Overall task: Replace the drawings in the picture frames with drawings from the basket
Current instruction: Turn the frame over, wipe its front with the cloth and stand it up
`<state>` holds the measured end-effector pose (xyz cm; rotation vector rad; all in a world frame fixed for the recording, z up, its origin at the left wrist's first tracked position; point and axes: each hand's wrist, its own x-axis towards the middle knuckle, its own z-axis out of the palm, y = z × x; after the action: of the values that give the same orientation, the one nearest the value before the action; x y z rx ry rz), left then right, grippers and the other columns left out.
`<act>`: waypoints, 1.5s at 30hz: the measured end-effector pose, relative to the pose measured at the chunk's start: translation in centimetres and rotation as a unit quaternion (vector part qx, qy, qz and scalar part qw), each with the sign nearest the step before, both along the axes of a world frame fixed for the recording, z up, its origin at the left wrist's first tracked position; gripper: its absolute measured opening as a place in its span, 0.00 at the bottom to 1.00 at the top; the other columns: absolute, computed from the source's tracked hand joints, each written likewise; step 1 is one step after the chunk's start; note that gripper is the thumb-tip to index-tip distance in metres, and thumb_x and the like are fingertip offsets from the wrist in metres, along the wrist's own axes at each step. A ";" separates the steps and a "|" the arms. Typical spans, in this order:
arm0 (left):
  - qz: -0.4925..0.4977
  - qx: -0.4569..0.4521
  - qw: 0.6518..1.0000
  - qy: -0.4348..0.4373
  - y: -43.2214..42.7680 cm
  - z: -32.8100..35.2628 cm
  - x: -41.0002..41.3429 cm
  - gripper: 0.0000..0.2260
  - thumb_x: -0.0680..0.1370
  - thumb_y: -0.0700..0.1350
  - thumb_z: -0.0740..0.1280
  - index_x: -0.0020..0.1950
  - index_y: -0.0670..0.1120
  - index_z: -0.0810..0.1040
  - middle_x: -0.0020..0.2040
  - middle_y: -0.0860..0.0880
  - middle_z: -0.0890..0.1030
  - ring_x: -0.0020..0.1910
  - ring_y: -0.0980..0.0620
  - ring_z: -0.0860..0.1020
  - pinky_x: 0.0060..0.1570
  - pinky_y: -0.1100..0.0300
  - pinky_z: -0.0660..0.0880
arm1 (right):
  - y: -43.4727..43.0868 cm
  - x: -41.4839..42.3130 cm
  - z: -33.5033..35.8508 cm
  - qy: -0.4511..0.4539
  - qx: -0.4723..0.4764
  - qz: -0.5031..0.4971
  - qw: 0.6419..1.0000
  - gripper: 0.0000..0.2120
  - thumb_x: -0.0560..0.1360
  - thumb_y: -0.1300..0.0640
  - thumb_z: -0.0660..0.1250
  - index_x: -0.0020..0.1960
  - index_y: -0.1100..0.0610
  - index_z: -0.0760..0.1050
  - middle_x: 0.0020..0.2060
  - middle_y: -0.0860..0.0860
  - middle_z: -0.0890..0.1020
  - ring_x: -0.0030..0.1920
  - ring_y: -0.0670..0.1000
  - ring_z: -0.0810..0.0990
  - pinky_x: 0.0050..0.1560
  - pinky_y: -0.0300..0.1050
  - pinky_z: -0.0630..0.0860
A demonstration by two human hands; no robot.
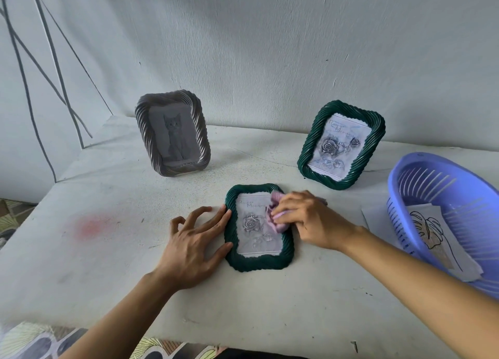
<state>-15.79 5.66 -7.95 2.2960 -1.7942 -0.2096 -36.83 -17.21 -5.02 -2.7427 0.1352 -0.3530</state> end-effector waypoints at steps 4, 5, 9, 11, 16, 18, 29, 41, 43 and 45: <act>0.002 0.005 1.000 0.006 -0.1 0.3 -0.1 0.29 0.80 0.68 0.49 0.81 0.60 0.55 0.78 0.68 0.58 0.78 0.56 0.56 0.66 0.43 0.59 | -0.1 3.6 -0.2 0.006 -0.052 -0.044 0.998 0.16 0.78 0.59 0.58 0.56 0.57 0.84 0.56 0.53 0.84 0.60 0.56 0.77 0.57 0.58 0.75; 0.002 0.005 1.000 0.009 -0.1 0.3 -0.1 0.30 0.80 0.68 0.50 0.81 0.60 0.55 0.78 0.67 0.58 0.78 0.56 0.56 0.66 0.43 0.59 | 0.3 4.4 -0.4 0.006 -0.056 -0.053 0.997 0.18 0.78 0.57 0.56 0.56 0.57 0.84 0.58 0.54 0.84 0.61 0.57 0.77 0.56 0.59 0.75; 0.002 0.015 1.000 0.010 -0.1 0.6 -0.2 0.30 0.80 0.68 0.49 0.81 0.61 0.54 0.78 0.68 0.58 0.78 0.57 0.55 0.66 0.45 0.57 | 1.2 5.9 -1.5 -0.042 -0.055 -0.102 0.992 0.13 0.76 0.63 0.65 0.56 0.56 0.84 0.60 0.53 0.82 0.61 0.57 0.75 0.57 0.57 0.74; 0.005 0.020 1.000 0.008 -0.2 0.7 -0.3 0.31 0.79 0.69 0.48 0.81 0.61 0.53 0.78 0.68 0.56 0.78 0.57 0.53 0.67 0.46 0.55 | 1.2 6.1 -1.7 -0.094 0.001 -0.153 0.984 0.15 0.74 0.68 0.69 0.58 0.56 0.84 0.59 0.51 0.83 0.59 0.54 0.76 0.59 0.55 0.75; 0.063 -0.019 0.996 0.056 -0.6 1.3 -1.0 0.30 0.76 0.70 0.54 0.76 0.62 0.66 0.76 0.65 0.65 0.75 0.59 0.61 0.64 0.47 0.61 | 2.1 5.1 -0.4 -0.233 0.263 -0.279 0.894 0.15 0.75 0.71 0.67 0.57 0.59 0.84 0.57 0.49 0.84 0.62 0.46 0.79 0.67 0.49 0.74; 0.115 -0.067 0.985 0.106 -1.2 2.3 -1.7 0.26 0.76 0.70 0.56 0.69 0.62 0.75 0.70 0.63 0.73 0.71 0.57 0.67 0.63 0.46 0.66 | 2.8 4.5 0.2 -0.255 0.320 -0.283 0.867 0.15 0.74 0.71 0.68 0.58 0.59 0.83 0.58 0.49 0.84 0.63 0.45 0.79 0.68 0.48 0.73; 0.152 -0.142 0.767 0.607 -4.6 9.7 -5.7 0.18 0.83 0.54 0.60 0.57 0.41 0.80 0.51 0.42 0.85 0.49 0.47 0.85 0.48 0.55 0.78 | 7.6 3.5 3.8 -0.250 0.443 -0.224 0.831 0.21 0.70 0.56 0.78 0.62 0.55 0.81 0.58 0.45 0.83 0.61 0.45 0.80 0.62 0.45 0.77; 0.258 -0.146 0.703 0.647 -0.3 9.1 -1.2 0.11 0.81 0.41 0.65 0.62 0.45 0.81 0.57 0.41 0.84 0.57 0.38 0.81 0.60 0.42 0.75 | 7.8 3.6 3.5 -0.226 0.417 -0.183 0.861 0.06 0.73 0.63 0.75 0.48 0.56 0.84 0.54 0.45 0.84 0.60 0.49 0.81 0.54 0.52 0.81; 0.272 -0.155 0.703 0.639 0.8 9.1 0.6 0.11 0.81 0.39 0.64 0.63 0.44 0.80 0.56 0.40 0.84 0.53 0.41 0.83 0.52 0.48 0.78 | 7.2 3.6 2.9 -0.217 0.379 -0.187 0.880 0.06 0.74 0.63 0.73 0.50 0.55 0.84 0.53 0.44 0.84 0.59 0.48 0.81 0.53 0.47 0.80; 0.283 -0.161 0.705 0.630 1.8 9.3 2.7 0.11 0.81 0.39 0.63 0.62 0.43 0.80 0.53 0.39 0.85 0.46 0.43 0.84 0.39 0.56 0.80 | 6.2 3.5 1.7 -0.212 0.281 -0.209 0.912 0.07 0.75 0.62 0.72 0.52 0.54 0.83 0.53 0.44 0.83 0.59 0.46 0.80 0.57 0.42 0.77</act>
<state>-13.08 7.43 1.32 1.5265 -0.3513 -0.9543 -33.30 -11.01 -3.32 -1.9976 0.6088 -0.8637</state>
